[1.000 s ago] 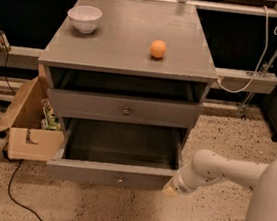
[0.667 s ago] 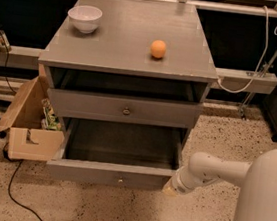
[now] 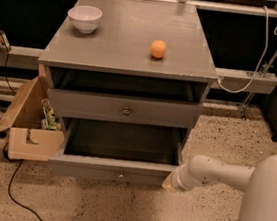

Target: Close middle drawer

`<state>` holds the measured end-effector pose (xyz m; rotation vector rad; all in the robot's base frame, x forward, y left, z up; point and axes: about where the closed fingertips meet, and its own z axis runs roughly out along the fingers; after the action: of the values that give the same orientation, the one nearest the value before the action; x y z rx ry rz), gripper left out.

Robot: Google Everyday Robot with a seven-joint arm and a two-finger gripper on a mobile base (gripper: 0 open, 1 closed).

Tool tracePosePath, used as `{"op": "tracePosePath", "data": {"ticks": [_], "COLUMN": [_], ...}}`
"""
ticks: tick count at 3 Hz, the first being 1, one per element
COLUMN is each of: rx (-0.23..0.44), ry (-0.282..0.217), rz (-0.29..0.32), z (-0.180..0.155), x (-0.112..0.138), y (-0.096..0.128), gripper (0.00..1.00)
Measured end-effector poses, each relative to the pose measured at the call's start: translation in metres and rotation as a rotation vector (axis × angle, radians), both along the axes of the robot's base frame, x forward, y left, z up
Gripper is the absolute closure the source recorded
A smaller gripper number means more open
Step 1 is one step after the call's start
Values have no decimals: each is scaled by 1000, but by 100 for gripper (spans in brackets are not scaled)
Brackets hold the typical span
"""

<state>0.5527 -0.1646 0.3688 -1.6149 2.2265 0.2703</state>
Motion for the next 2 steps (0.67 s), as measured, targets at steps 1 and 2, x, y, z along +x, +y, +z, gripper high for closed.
{"op": "tracePosePath", "data": {"ticks": [1,2], "rx": [21,45], "ry": [-166,-291], "rz": [76,127], "z": [5,14], "x": [20,34], "y": [3,9], "gripper": [100,100]}}
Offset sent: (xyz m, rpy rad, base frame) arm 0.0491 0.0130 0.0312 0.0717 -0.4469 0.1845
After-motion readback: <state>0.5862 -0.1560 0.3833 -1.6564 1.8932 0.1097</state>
